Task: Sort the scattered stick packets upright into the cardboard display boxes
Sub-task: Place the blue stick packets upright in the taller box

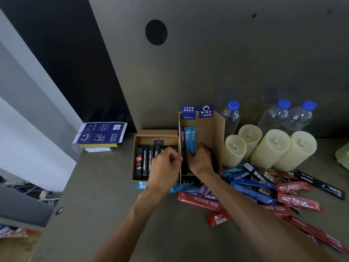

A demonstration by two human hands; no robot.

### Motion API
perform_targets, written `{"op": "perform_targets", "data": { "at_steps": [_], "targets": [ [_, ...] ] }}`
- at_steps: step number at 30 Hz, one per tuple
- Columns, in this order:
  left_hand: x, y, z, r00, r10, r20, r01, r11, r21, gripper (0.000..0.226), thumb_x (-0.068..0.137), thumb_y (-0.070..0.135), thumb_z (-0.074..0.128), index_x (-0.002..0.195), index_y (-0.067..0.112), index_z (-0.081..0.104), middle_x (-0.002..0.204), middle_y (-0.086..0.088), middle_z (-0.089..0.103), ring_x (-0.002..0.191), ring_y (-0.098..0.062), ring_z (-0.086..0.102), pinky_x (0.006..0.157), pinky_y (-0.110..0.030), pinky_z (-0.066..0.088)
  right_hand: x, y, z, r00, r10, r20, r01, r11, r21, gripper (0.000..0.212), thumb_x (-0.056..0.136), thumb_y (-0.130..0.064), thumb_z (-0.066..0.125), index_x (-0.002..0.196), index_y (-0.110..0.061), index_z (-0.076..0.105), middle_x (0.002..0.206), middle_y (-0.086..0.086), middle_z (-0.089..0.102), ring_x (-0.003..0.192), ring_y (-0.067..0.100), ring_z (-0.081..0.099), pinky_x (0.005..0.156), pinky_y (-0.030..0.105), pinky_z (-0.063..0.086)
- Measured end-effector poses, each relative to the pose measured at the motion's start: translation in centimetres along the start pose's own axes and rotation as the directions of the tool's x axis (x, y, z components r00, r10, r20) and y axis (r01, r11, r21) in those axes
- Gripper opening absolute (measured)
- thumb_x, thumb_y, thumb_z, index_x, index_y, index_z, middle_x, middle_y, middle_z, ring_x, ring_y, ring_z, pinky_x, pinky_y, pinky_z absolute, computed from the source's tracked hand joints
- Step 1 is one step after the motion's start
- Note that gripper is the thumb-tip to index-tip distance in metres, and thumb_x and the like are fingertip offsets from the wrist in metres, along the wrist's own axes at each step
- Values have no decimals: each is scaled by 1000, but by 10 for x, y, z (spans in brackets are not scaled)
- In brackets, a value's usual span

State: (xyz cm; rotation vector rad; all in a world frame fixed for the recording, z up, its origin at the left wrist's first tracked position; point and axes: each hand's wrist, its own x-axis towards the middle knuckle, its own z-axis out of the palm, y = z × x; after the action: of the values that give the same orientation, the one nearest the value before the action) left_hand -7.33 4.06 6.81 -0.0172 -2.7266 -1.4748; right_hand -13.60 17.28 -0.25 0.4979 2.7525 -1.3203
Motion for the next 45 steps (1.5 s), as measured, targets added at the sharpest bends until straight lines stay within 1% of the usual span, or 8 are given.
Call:
{"op": "perform_targets", "data": {
  "at_steps": [17,24,29,31,35,38,41,45],
  "targets": [
    [-6,0,-1,1000,-14,2,14,1000,20,8,96,21,62,88,20,60,83,8,67,76,-5,66,58,-8,48,-2,11,-2,998,-55,-4,55,998,-22,43,92,-31,68,122,-8,48,120,14,62,106,27,66,83,40,61],
    [-27,-22,-11,998,-57,-34,60,994,94,8,96,17,59,91,20,65,84,11,66,78,-2,63,61,-9,45,-42,10,-32,982,-183,46,183,983,3,8,92,-17,66,98,-12,62,102,2,66,89,13,65,63,16,48],
    [-76,-84,-14,987,-141,-72,156,939,308,13,92,10,57,93,18,67,87,-1,70,83,-26,68,69,-32,51,-97,24,-52,958,-280,66,272,956,109,8,90,-8,65,86,-14,66,82,-5,67,76,6,64,70,21,55],
    [-87,-104,-7,994,-109,-23,109,908,404,18,89,6,54,98,15,66,98,-10,68,89,-36,66,72,-40,53,-112,34,-48,951,-297,91,286,951,114,11,89,-5,64,85,-15,67,81,-7,67,75,5,64,70,20,55],
    [-84,-115,8,997,70,43,-81,793,603,46,80,10,53,126,9,63,130,-10,63,118,-33,58,92,-43,50,-126,44,-26,940,-315,131,304,948,95,14,88,-7,64,84,-19,69,80,-10,68,74,1,63,68,15,51],
    [-80,-115,14,992,59,111,-119,724,679,61,77,7,61,138,7,54,143,-10,54,134,-32,48,106,-44,43,-132,46,-12,937,-316,151,311,949,57,13,90,-8,63,90,-15,73,85,-8,72,75,1,64,68,10,48],
    [-85,-117,16,991,57,124,-129,703,700,62,75,5,63,137,5,55,143,-12,54,134,-35,49,106,-46,43,-136,48,-5,926,-335,173,339,941,8,16,92,-11,61,99,-15,75,94,-7,73,81,1,65,75,14,52],
    [-101,-123,14,985,89,147,-167,706,688,59,79,17,36,132,6,60,137,-10,59,129,-34,54,105,-47,45,-139,51,-1,913,-374,164,385,922,-34,18,92,-7,61,103,-14,74,100,-4,71,86,4,64,83,22,54]
  ]
}}
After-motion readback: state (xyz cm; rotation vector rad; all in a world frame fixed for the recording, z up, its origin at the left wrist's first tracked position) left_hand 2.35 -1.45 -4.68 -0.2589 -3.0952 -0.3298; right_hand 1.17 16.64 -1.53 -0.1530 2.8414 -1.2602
